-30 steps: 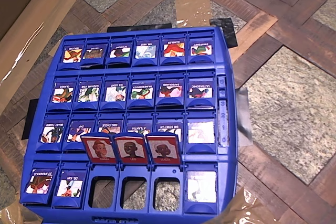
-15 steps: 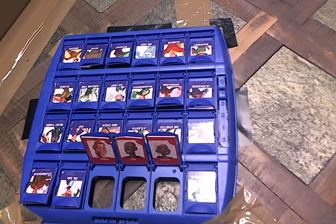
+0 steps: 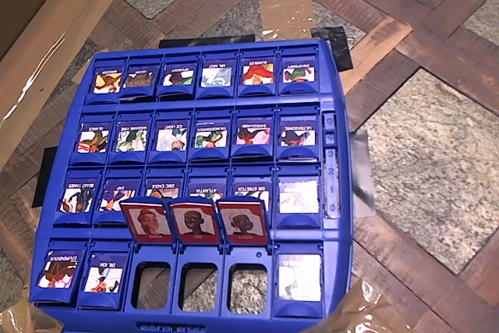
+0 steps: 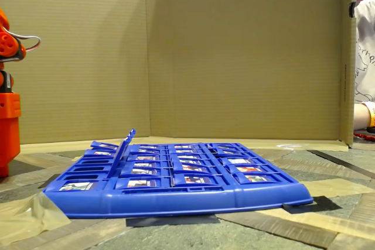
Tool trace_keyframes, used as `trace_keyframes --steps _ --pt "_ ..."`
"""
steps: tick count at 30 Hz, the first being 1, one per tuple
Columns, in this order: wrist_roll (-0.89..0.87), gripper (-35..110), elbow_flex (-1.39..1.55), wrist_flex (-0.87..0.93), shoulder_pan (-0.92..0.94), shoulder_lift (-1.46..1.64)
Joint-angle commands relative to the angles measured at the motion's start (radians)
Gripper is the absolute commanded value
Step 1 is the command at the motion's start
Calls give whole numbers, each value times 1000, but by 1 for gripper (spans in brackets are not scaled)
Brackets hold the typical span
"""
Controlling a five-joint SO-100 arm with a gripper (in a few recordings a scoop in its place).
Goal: Flip A0.
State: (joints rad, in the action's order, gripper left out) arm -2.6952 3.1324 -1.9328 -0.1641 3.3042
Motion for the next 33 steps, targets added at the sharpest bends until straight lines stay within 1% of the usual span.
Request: trace_keyframes --steps 1,8,14,19,24,26,30,33 --pt "-57 0 9 2 -6 -9" --pt "-60 0 9 0 0 -8" --pt "49 0 9 -2 5 -8" --pt "101 0 9 -5 5 -6" --pt "239 0 9 -5 5 -6" --pt "241 0 9 -5 5 -6" --pt "181 0 9 -5 5 -5" --pt "167 0 9 -5 5 -5"
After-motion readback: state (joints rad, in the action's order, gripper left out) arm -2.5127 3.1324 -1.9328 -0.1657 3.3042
